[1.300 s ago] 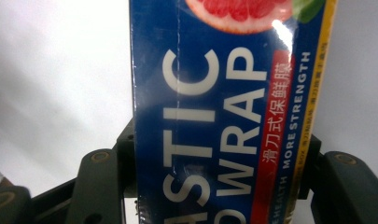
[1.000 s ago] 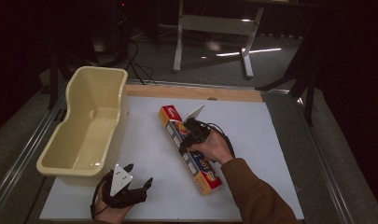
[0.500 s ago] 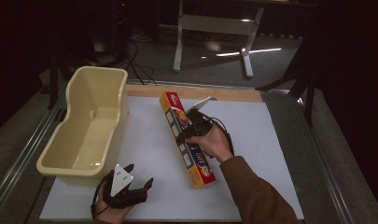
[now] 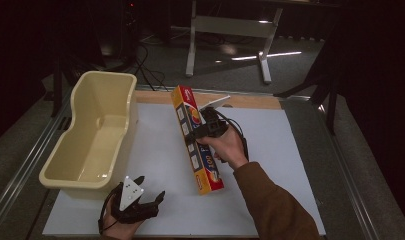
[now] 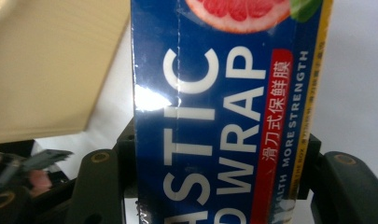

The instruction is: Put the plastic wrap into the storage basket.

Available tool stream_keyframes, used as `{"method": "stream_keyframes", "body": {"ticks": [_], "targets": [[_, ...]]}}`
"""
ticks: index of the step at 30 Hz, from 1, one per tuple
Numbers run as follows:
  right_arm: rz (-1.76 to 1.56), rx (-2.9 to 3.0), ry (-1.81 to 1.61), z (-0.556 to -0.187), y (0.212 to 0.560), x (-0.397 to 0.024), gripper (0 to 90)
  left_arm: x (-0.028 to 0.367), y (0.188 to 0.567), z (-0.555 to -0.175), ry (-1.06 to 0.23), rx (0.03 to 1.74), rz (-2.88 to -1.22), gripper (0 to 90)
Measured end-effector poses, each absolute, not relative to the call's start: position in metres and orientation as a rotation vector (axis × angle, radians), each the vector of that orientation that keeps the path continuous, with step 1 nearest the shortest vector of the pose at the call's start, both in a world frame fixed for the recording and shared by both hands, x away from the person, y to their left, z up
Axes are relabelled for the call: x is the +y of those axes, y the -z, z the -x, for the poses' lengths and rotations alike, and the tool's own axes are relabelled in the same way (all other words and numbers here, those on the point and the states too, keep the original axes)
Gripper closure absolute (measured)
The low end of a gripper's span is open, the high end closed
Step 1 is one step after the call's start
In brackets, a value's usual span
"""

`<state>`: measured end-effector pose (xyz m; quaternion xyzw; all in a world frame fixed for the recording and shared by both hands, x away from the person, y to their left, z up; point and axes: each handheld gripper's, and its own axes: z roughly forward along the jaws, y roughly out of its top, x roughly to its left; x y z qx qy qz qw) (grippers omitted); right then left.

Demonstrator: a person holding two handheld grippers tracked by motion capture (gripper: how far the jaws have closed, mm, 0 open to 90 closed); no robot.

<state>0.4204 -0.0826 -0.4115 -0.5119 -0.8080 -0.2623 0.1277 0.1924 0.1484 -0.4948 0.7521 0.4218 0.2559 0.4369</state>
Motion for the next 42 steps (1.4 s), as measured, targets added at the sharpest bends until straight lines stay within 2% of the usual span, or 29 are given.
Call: {"method": "stream_keyframes", "body": {"ticks": [42], "targets": [[1.434, -2.099, 1.024, -0.431, 0.36, -0.042, 40.9, 0.144, 0.495, -0.191, -0.628, 1.029, -1.88, 19.9]]}}
